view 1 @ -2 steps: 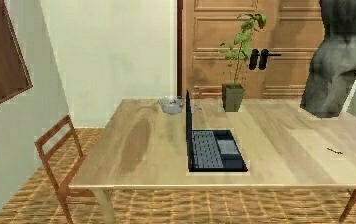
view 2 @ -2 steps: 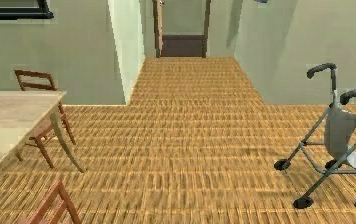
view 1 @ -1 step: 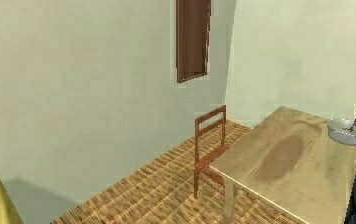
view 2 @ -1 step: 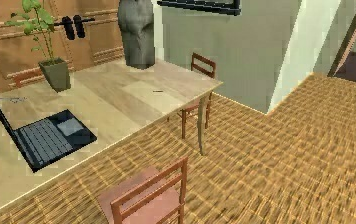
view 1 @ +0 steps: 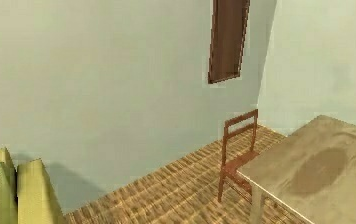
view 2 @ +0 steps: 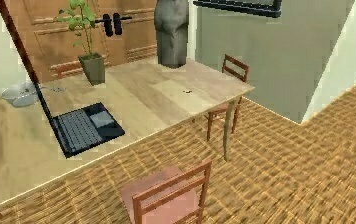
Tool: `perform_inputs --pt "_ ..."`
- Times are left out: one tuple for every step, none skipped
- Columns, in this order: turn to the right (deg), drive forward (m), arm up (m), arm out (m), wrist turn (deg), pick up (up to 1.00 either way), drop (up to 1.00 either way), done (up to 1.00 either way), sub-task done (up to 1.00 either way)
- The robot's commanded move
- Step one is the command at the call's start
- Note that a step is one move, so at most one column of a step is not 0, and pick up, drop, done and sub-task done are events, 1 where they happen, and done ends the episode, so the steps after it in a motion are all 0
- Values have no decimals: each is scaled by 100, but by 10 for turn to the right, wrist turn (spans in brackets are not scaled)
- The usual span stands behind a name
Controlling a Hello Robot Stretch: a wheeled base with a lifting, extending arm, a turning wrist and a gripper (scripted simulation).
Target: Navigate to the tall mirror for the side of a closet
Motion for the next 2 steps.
perform_inputs --pt "0 50 0 0 0 0 0 0 0" --pt "0 80 0 0 0 0 0 0 0"
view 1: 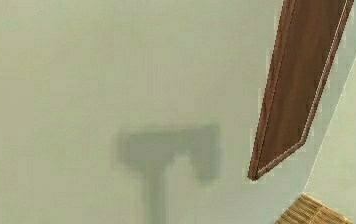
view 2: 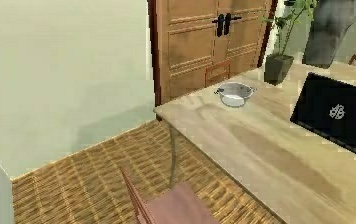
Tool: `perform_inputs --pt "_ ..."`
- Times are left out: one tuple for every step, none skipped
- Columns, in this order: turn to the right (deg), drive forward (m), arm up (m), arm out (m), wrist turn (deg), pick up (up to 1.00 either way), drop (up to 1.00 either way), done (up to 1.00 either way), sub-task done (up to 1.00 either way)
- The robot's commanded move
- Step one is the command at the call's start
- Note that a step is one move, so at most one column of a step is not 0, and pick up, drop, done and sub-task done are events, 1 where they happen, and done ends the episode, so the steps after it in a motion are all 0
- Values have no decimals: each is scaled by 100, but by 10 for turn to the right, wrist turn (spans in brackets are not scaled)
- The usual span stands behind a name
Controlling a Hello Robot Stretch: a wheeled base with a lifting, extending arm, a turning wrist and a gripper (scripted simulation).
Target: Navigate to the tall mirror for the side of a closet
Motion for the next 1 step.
perform_inputs --pt "300 0 0 0 0 0 0 0 0"
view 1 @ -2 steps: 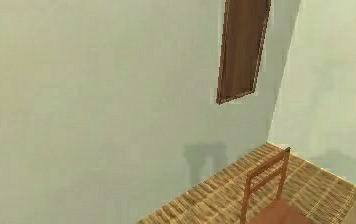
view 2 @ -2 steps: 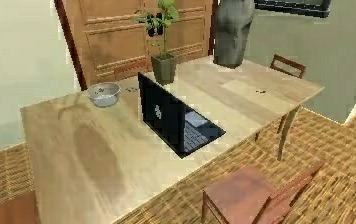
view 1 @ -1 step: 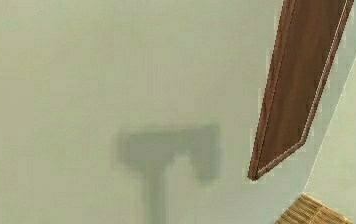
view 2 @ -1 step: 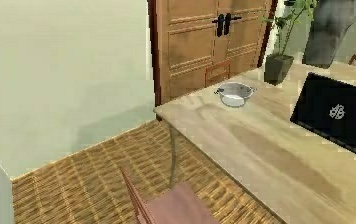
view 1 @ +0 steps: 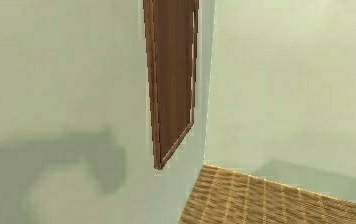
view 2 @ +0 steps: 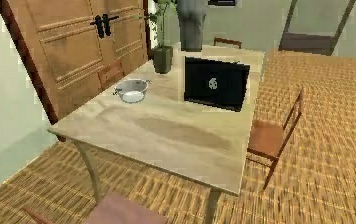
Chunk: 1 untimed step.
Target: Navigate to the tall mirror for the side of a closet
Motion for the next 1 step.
perform_inputs --pt "0 0 0 0 0 0 0 100 0"
